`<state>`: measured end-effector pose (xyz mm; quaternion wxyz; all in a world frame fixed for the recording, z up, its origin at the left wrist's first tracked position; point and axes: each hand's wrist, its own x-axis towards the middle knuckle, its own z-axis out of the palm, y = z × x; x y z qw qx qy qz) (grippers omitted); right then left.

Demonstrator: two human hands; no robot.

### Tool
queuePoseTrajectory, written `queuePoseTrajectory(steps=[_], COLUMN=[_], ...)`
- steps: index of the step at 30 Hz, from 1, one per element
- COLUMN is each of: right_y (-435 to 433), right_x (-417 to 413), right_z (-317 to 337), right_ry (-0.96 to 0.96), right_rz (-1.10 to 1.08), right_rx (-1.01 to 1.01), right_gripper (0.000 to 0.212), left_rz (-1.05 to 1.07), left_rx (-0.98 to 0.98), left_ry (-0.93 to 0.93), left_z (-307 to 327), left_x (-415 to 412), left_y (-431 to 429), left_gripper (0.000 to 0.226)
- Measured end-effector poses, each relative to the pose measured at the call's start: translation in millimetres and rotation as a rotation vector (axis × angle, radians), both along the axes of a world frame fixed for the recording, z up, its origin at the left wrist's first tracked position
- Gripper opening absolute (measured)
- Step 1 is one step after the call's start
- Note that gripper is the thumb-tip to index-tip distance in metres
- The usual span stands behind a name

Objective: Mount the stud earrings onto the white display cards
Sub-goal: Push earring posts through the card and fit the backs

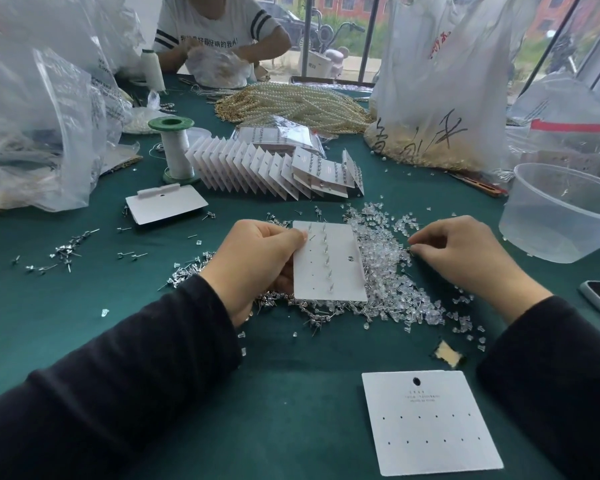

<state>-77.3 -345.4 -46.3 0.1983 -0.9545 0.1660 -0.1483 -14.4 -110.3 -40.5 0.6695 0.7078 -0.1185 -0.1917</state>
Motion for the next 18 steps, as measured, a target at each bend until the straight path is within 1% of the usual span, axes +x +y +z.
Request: queuePoseTrajectory(steps=[6, 11, 15, 18], right_y=[2.0, 3.5, 18.8, 49.6], right_x=[3.8, -2.5, -10.5, -17.7], right_z=[-1.6, 7.5, 19.1, 25.9], right_ry=[-0.010, -0.101, -0.210, -0.396], right_rz=[0.012, -0.019, 0.034, 0.179], right_rx=[-0.013, 0.182, 0.326, 0.346], right_gripper=[0.007, 0.008, 0.006, 0.010], left_rz=[0.004, -0.014, -0.025, -0.034], left_rx=[0.013, 0.014, 0.025, 0.040], left_ry=[-0.011, -0.009, -0.015, -0.041], left_z=[-0.9, -0.1, -0.7, -2.1], left_x=[0.5, -0.9, -0.7, -2.3], left_y=[-0.1, -0.6, -0.7, -1.5], left_gripper=[0.024, 0.024, 0.026, 0.026])
